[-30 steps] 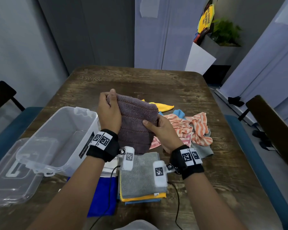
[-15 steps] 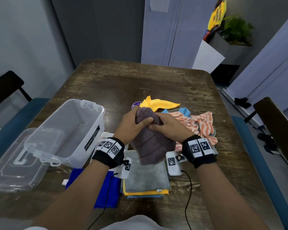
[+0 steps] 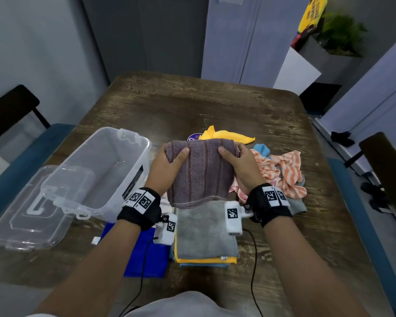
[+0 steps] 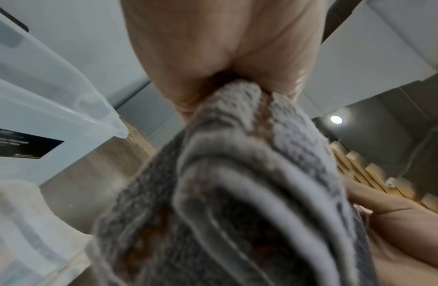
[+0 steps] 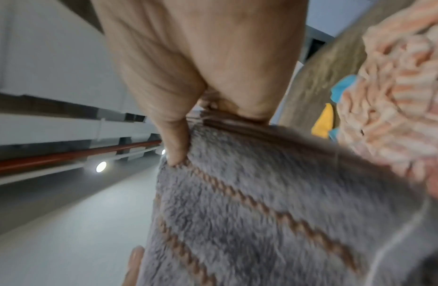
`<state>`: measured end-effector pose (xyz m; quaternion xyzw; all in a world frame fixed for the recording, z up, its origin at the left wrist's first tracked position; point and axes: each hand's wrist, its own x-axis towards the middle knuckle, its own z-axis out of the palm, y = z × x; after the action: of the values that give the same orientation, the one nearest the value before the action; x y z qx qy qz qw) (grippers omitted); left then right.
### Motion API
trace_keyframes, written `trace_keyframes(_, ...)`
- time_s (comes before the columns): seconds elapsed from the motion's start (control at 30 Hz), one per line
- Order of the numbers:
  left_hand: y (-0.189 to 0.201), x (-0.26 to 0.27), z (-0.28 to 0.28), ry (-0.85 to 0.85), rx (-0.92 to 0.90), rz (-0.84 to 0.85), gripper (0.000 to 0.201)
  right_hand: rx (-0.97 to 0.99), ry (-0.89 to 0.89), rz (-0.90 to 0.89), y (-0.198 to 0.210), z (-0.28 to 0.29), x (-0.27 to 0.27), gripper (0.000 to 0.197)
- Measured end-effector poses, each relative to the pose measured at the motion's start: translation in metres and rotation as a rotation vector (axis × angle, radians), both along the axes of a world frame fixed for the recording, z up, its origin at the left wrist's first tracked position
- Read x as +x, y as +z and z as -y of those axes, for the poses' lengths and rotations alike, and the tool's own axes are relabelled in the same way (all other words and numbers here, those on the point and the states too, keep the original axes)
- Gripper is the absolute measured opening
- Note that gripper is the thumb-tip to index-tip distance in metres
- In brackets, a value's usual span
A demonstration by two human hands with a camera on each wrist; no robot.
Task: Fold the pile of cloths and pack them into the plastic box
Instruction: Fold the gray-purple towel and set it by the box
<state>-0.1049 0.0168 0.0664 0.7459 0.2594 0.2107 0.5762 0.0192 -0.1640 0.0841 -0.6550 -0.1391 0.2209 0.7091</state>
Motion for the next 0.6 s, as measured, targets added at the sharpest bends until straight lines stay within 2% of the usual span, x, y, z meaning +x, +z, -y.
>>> trace_keyframes(0.1, 0.002, -0.007, -0.006, 0.057, 0.021, 0.034, 0.043, 0.061, -0.01, -0.092, -0.014, -0.017, -0.006, 0.046)
trace_keyframes(0.27, 0.001, -0.016, -0.013, 0.206, 0.045, 0.072, 0.032, 0.124, 0.159, -0.245, -0.036, -0.042, -0.024, 0.038)
trace_keyframes(0.37, -0.007, -0.024, -0.02, 0.257, 0.041, 0.059, 0.032, -0.05, 0.316, -0.27, -0.05, -0.053, -0.031, 0.035)
trace_keyframes(0.47, -0.022, -0.033, -0.027, 0.3, 0.069, -0.016, 0.036, -0.214, 0.294, -0.168, -0.066, -0.064, -0.024, 0.034)
trace_keyframes(0.53, -0.04, -0.042, -0.031, 0.319, 0.095, -0.102, 0.039, -0.332, 0.307, 0.071, -0.07, -0.075, -0.013, 0.045)
trace_keyframes(0.6, -0.058, -0.049, -0.036, 0.355, 0.082, -0.189, 0.04, -0.488, 0.404, 0.335, -0.072, -0.092, -0.006, 0.044)
